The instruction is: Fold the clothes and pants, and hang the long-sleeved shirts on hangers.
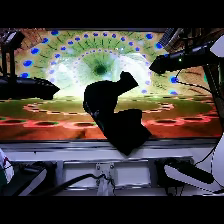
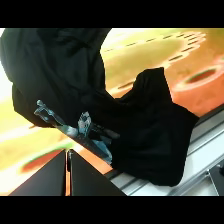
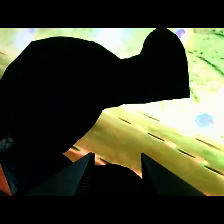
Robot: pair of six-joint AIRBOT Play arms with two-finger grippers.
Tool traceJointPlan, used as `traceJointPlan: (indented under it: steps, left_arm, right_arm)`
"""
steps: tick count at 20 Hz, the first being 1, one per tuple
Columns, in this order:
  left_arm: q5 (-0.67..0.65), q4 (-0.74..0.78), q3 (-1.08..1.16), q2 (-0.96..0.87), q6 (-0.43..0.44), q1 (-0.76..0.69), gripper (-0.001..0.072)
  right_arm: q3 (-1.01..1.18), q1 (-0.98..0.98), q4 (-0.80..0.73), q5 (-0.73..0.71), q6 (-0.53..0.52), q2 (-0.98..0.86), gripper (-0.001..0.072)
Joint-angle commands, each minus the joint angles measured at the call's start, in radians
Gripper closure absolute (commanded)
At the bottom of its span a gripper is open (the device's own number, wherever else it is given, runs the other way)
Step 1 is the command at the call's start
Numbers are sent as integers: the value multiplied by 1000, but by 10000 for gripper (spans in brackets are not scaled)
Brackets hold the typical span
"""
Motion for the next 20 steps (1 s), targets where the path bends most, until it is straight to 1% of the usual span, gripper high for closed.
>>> traceJointPlan:
  steps: [1,20]
  left_arm:
    - [0,0,1,1,0,-1,699]
    - [4,-6,0,-41,0,-1,698]
  right_arm:
    - [0,1,0,1,0,0,355]
    - [0,1,0,1,0,0,355]
